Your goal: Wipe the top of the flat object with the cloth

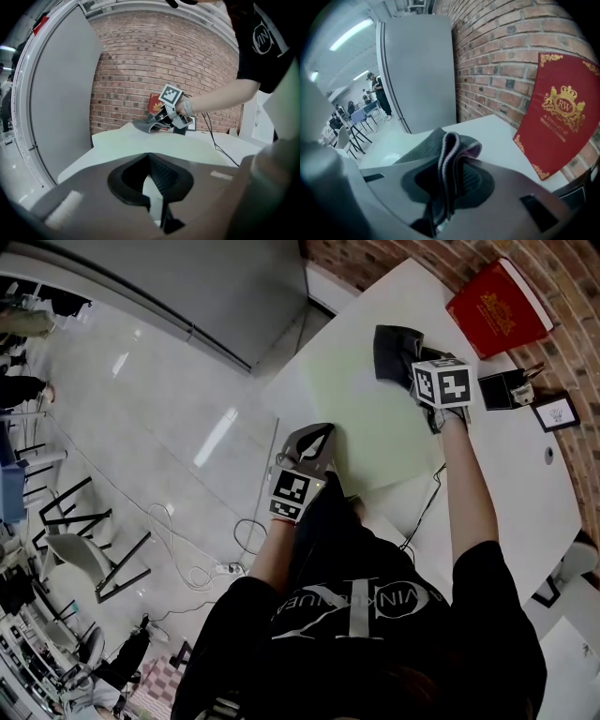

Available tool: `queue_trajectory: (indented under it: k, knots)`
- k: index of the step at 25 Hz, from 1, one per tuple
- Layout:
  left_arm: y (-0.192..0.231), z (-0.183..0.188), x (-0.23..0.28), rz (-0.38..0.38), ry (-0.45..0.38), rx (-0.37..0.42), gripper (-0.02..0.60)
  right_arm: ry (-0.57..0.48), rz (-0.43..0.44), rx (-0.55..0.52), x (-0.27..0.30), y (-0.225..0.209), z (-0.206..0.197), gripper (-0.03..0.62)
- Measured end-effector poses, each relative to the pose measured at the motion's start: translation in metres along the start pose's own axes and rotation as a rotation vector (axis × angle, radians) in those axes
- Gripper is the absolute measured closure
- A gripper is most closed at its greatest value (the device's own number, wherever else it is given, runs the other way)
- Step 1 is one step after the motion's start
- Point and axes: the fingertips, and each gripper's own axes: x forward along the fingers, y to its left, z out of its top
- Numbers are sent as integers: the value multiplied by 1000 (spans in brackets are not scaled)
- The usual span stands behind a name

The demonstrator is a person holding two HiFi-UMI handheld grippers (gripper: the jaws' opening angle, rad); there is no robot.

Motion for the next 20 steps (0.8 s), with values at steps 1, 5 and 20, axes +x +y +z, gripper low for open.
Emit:
queue_trajectory:
  k: [1, 5, 20]
  knots:
    - [0, 0, 0, -1, -1, -2, 571, 2, -13, 9, -1, -5, -3, 537]
    - [1, 0, 0, -5, -5, -9, 570, -15, -32, 39, -6, -14, -8, 537]
    - [26, 16, -19, 94, -208, -367, 569, -247, -70, -2, -84, -6, 25, 537]
